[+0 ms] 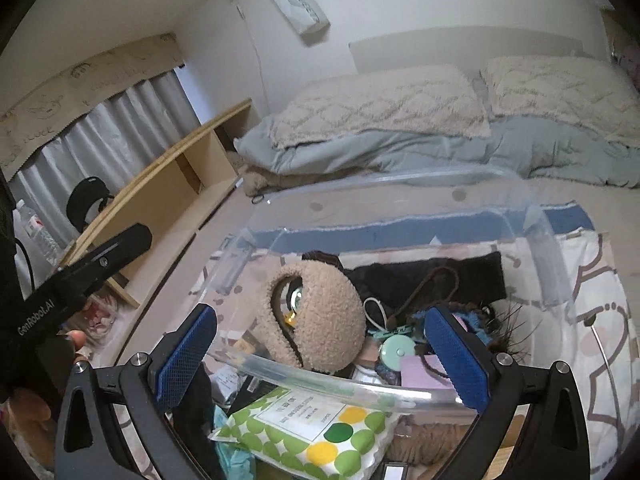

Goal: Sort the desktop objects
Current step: 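Raise both open tools out of the box and back from it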

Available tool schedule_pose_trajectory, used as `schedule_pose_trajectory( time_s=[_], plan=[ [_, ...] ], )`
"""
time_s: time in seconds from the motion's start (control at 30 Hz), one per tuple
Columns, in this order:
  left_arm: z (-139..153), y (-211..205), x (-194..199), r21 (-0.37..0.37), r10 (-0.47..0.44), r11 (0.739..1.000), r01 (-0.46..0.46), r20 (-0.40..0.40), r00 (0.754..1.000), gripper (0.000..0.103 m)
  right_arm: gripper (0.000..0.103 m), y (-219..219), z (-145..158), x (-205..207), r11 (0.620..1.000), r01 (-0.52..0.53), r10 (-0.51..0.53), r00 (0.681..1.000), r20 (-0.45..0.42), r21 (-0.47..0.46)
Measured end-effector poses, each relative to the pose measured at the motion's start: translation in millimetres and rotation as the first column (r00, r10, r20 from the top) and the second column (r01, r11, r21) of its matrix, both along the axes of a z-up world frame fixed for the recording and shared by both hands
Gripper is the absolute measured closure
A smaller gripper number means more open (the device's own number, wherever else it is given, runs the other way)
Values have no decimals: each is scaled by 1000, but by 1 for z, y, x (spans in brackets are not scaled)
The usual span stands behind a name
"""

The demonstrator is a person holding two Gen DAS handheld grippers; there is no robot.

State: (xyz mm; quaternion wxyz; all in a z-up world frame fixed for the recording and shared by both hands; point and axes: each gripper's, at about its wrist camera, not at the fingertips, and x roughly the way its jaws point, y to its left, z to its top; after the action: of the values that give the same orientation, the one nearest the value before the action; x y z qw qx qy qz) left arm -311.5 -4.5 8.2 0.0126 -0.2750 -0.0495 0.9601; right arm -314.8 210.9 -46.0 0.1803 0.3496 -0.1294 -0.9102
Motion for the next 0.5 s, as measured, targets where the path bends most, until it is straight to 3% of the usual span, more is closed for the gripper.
schedule_pose_trajectory(
  time_s=[0.33, 0.5],
  plan=[
    [22, -3, 38, 6, -9, 1000, 10, -37, 999, 3, 0, 13, 35, 40, 999, 36, -41, 990, -135, -34],
    [33, -3, 60, -3, -12, 1000, 12, -55, 998, 3, 0, 21, 53, 65, 995, 98, -101, 966, -237, -25]
  ],
)
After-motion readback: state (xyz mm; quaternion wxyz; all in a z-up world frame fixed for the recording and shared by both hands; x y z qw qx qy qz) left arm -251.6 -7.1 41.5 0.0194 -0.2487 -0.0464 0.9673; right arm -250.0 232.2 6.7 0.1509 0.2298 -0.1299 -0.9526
